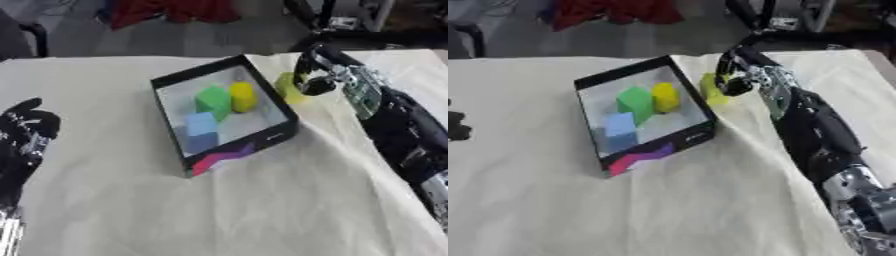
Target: Pick up objects on the table and place them in the box.
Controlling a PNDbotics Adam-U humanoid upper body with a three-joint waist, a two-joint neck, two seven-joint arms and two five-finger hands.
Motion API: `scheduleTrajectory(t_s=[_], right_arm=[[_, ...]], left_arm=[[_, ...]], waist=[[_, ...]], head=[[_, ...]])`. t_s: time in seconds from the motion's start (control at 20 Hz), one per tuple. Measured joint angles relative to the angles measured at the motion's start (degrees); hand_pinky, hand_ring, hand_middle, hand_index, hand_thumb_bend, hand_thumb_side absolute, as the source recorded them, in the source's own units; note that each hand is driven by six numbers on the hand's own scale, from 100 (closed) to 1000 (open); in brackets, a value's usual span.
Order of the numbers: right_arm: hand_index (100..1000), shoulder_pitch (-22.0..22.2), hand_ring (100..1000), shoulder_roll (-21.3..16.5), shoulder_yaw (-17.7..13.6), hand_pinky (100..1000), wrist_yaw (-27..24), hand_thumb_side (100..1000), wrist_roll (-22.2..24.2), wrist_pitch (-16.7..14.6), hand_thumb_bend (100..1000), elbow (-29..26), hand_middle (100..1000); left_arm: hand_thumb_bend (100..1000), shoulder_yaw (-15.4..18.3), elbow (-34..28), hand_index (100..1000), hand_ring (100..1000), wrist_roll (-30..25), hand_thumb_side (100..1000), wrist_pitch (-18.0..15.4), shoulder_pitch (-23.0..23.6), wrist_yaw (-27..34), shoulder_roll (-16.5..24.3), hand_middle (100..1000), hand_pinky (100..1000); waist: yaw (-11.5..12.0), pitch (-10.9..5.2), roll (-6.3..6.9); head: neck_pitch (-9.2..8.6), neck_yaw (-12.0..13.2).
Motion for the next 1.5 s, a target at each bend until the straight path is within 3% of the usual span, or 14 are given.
scheduleTrajectory(t_s=[0.25, 0.55, 0.7, 0.75, 0.8, 0.85, 0.9, 0.95, 1.05, 1.1, 1.25, 1.45, 1.5], right_arm=[[368, 0.00, 583, 0.00, 0.39, 680, 0.34, 100, -5.21, -0.54, 100, -1.51, 288], [385, 0.00, 600, -0.07, 1.07, 695, -0.23, 100, -5.92, -0.90, 100, -3.84, 302], [512, -0.01, 653, -0.41, 1.42, 726, -0.84, 100, -4.81, -1.32, 100, -4.89, 416], [716, -0.01, 718, -0.42, 1.53, 754, -1.07, 100, -3.96, -1.55, 100, -5.09, 567], [877, -0.02, 788, -0.44, 1.75, 793, -1.26, 218, -2.70, -1.87, 127, -5.20, 737], [902, -0.03, 807, -0.48, 1.84, 804, -1.52, 271, -0.94, -2.28, 159, -5.25, 770], [938, -0.06, 850, -0.60, 1.96, 830, -1.75, 386, 1.27, -2.72, 227, -5.25, 835], [963, -0.12, 901, -0.85, 2.06, 866, -2.06, 494, 3.78, -3.08, 296, -5.24, 895], [963, -0.49, 901, -1.27, 1.99, 866, -2.74, 494, 8.66, -3.32, 296, -5.17, 895], [985, -0.62, 968, -1.42, 1.79, 905, -3.11, 533, 10.61, -3.27, 316, -5.15, 955], [990, -0.97, 980, -2.08, 1.21, 914, -4.02, 582, 15.41, -2.37, 336, -4.53, 966], [990, -1.11, 980, -2.37, 0.66, 914, -4.90, 582, 18.77, -1.29, 336, -3.99, 966], [999, -1.12, 1000, -2.41, 0.64, 931, -5.06, 620, 19.14, -1.16, 327, -3.99, 985]], left_arm=[[753, 0.01, 0.00, 821, 584, 0.00, 668, 0.00, 0.00, 0.00, 0.00, 612, 641], [755, 0.02, 0.00, 821, 584, 0.01, 667, -0.01, 0.00, 0.00, 0.00, 612, 641], [754, 0.02, 0.00, 821, 584, 0.01, 668, -0.01, 0.00, 0.00, 0.00, 612, 641], [755, 0.02, -0.01, 821, 584, 0.01, 667, -0.01, 0.00, 0.00, 0.00, 612, 641], [755, 0.02, -0.01, 822, 583, 0.02, 668, -0.02, 0.00, 0.00, 0.00, 611, 641], [755, 0.02, -0.02, 822, 583, 0.02, 668, -0.02, 0.00, 0.00, 0.00, 611, 641], [755, 0.02, -0.03, 822, 583, 0.02, 668, -0.02, 0.00, 0.00, 0.00, 611, 641], [755, 0.02, -0.06, 822, 583, 0.02, 668, -0.02, 0.00, 0.00, 0.00, 611, 641], [755, 0.02, -0.22, 822, 583, 0.02, 668, -0.02, -0.04, 0.00, 0.00, 611, 641], [755, 0.02, -0.31, 822, 583, 0.02, 668, -0.02, -0.10, 0.00, 0.01, 611, 641], [756, 0.03, -0.44, 822, 583, 0.02, 668, -0.02, -0.35, 0.00, 0.05, 611, 641], [756, 0.03, -0.67, 822, 583, 0.01, 668, -0.01, -0.39, 0.00, 0.06, 611, 641], [754, 0.03, -0.68, 823, 583, 0.01, 670, -0.01, -0.40, 0.00, 0.06, 611, 642]], waist=[[-0.15, 0.00, 0.00], [-0.26, 0.00, 0.00], [-0.30, 0.00, 0.00], [-0.31, 0.00, 0.00], [-0.31, 0.00, 0.00], [-0.30, 0.00, 0.00], [-0.26, 0.00, 0.00], [-0.16, 0.15, 0.00], [0.07, 0.62, 0.00], [0.14, 0.74, 0.00], [0.67, 1.42, 0.00], [0.75, 1.61, 0.00], [0.75, 1.61, 0.00]], head=[[0.00, 0.03], [0.00, 0.03], [0.00, 0.03], [0.00, 0.03], [0.00, 0.03], [0.00, 0.03], [0.00, 0.03], [0.00, 0.00], [0.00, -0.06], [0.00, -0.09], [0.00, -0.51], [0.00, -0.76], [0.00, -0.80]])
